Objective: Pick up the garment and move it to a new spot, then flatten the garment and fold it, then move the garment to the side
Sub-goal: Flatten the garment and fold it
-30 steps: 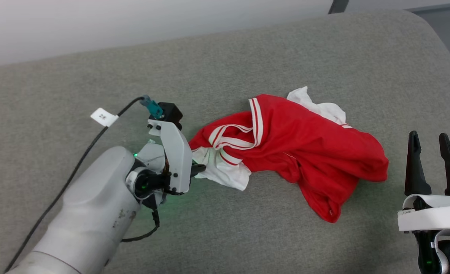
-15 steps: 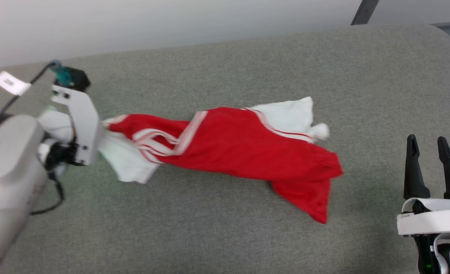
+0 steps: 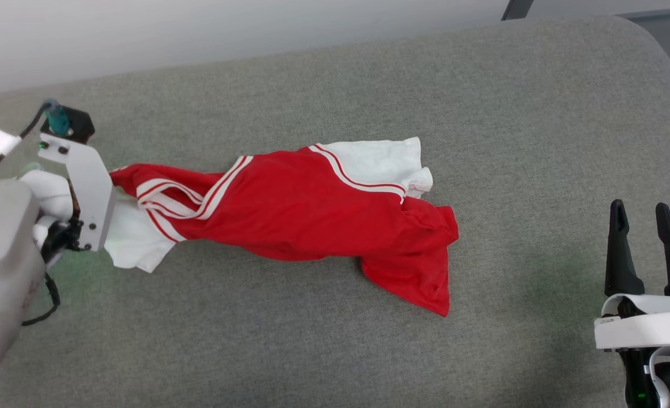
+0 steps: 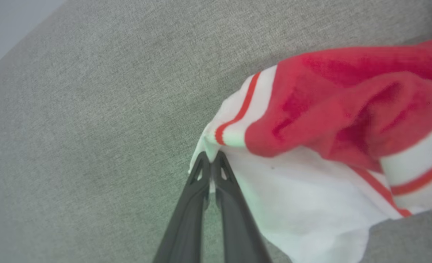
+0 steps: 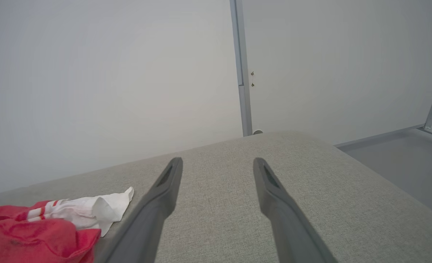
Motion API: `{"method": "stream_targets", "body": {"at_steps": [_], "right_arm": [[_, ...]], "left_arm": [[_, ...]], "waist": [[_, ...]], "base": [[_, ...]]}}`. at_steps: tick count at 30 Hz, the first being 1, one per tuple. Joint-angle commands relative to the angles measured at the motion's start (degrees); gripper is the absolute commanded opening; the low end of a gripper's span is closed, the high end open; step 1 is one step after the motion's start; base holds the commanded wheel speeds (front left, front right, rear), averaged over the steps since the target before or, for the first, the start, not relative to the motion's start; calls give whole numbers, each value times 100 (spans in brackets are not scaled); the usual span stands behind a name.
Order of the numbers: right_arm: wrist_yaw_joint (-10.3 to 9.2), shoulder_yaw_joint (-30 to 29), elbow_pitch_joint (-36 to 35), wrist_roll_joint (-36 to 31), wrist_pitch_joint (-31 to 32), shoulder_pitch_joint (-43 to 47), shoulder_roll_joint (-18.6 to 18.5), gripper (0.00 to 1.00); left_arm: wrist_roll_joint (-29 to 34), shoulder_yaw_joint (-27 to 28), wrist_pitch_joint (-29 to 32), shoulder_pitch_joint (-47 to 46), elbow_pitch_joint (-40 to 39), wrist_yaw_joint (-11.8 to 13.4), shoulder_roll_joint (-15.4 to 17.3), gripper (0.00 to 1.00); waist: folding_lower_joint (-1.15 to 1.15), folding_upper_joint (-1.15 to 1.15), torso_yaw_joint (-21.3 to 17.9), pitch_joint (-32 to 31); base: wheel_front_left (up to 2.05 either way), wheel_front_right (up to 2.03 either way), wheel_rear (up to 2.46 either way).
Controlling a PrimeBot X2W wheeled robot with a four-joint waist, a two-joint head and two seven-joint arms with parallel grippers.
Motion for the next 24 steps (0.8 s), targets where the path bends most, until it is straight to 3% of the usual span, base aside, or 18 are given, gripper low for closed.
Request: {"method": "stream_targets", "body": {"at_steps": [1,8,14,21,24], "right_arm": [[-8,-30,-15,30,-4,-31,-11,100],[-8,-59,5,-40,-4,28,-138,100],[-8,114,43,-89,-4,97,-387,100],[-8,664,220,-42,-4,-28,-981,100],[-8,1063,314,46,135,-192,-1386,100]], "left_arm": [[23,19,-89,34,49,9,7,100],[108,99,-1100,87,190,81,-78,100],[-62,381,-2395,448,-179,207,-207,100],[-161,635,-4058,1497,-1105,662,-410,100],[-179,776,-4485,2067,-1589,978,-439,100]], "waist": [[0,0,8,7],[0,0,275,-113],[0,0,637,-282],[0,0,1015,-408],[0,0,1154,-420]], "base": [[0,0,0],[0,0,0],[0,0,0],[0,0,0],[0,0,0]]}}
